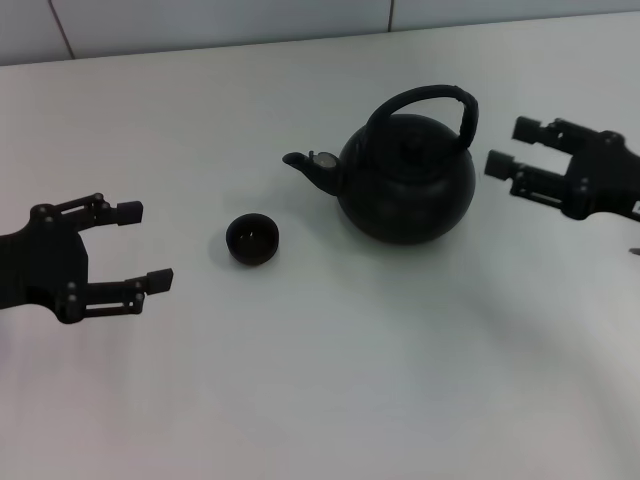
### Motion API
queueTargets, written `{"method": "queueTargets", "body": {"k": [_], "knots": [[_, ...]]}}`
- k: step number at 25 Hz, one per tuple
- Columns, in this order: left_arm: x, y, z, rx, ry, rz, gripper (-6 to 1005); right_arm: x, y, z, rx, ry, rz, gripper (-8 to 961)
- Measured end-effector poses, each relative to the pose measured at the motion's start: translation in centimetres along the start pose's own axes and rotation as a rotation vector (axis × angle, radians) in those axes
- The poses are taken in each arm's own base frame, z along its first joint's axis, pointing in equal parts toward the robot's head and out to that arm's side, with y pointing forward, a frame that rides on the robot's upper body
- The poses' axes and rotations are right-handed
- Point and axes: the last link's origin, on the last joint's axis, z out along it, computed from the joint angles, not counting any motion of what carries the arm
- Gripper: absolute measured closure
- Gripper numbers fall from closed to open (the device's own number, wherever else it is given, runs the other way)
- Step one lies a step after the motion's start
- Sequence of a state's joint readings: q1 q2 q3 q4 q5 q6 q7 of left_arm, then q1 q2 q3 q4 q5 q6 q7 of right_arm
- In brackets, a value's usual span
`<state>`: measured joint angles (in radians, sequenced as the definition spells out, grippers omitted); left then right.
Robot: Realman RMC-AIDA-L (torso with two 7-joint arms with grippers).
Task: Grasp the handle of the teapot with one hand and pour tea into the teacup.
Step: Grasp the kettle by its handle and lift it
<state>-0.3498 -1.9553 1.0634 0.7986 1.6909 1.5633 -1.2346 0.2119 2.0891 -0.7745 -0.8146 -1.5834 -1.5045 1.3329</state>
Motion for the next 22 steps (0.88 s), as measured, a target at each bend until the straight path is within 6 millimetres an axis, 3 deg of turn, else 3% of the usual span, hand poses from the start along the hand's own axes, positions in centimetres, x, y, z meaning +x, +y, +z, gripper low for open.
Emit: {"method": "queueTargets", "body": {"k": [7,11,22], "knots": [[0.5,-0.4,0.1,-0.006,-0.021,0.009,138,0.1,-1.2,-0.2,0.076,0.006,0.004,245],[0.6,-0.8,0.3,0.007,-0.028,0.005,138,0.7,-1.5,1.7,0.088,-0.005,0.044,245],[1.0,-1.2,0.1,0.050,0.000,0.001,138,1.1,-2.1,3.6,0.107,0.012,0.041,244]]}}
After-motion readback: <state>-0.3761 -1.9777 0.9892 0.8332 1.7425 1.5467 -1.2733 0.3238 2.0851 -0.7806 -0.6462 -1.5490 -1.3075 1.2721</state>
